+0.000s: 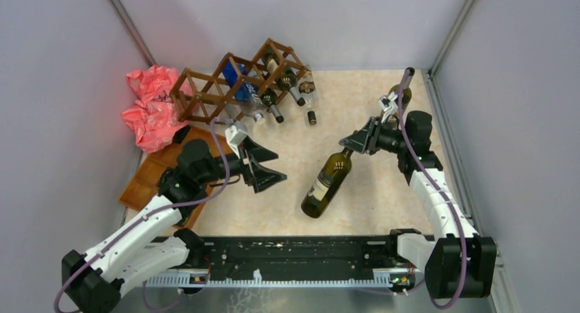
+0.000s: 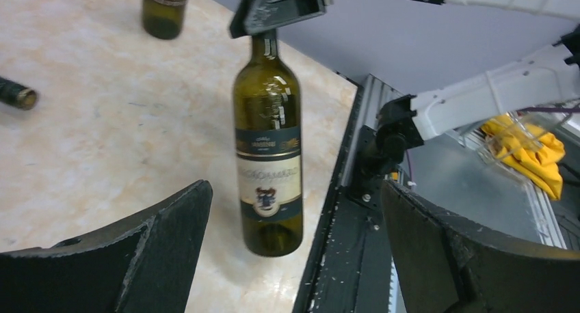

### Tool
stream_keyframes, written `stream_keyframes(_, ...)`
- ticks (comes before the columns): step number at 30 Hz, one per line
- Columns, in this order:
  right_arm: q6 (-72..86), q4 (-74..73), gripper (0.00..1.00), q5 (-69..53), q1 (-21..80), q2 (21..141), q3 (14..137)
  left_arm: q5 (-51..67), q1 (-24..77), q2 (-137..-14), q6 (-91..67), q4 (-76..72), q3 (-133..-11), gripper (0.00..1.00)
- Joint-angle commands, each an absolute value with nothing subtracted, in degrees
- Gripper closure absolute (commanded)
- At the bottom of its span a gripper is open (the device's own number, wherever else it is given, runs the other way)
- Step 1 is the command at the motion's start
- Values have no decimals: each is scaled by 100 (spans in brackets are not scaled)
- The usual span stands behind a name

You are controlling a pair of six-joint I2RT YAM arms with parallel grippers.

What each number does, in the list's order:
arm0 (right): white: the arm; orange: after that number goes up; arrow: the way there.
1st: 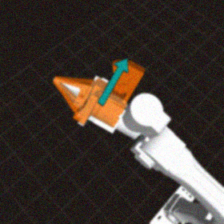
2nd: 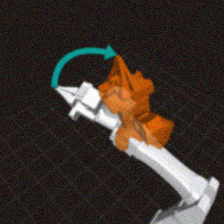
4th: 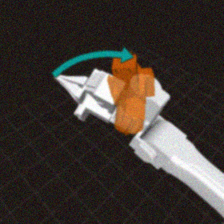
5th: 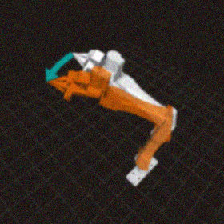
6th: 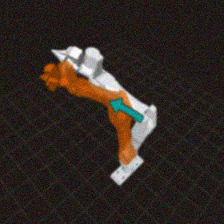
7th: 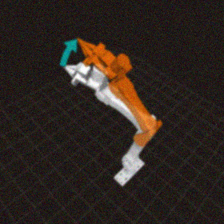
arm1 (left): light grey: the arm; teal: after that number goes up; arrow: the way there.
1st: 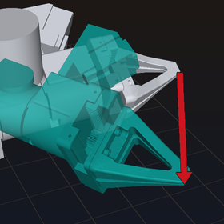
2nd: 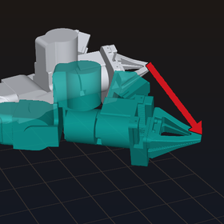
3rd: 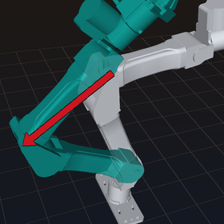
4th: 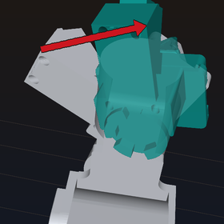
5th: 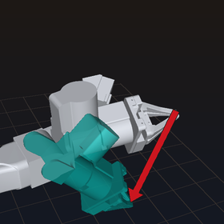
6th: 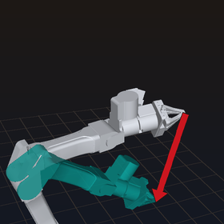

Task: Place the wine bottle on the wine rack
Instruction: Adjust the wine bottle at the center of the board.

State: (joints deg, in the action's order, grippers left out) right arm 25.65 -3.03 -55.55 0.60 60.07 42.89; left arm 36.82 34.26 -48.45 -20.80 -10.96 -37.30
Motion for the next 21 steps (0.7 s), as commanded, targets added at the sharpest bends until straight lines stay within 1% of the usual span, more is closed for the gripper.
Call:
stream_keyframes(1,3542,1067,100,-6091,18,5949,4136,2731,4257,-4926,-1805,-959,-3776,1)
stream_keyframes(4,3787,1462,100,-6188,18,5965,3923,2172,4563,-4970,-1791,-894,-3674,1)
stream_keyframes(7,4194,2049,100,-6204,18,6027,3632,1896,4714,-4951,-1903,-969,-3467,1)
stream_keyframes(9,4271,2143,100,-6183,18,6075,3555,1779,4735,-4891,-1997,-1005,-3303,1)
stream_keyframes(14,4473,2434,100,-6120,18,6130,3367,1580,4729,-4722,-2191,-1092,-2994,1)
stream_keyframes(21,4526,2519,100,-6039,18,6152,3232,1614,4734,-4934,-2511,-1351,-2800,1)
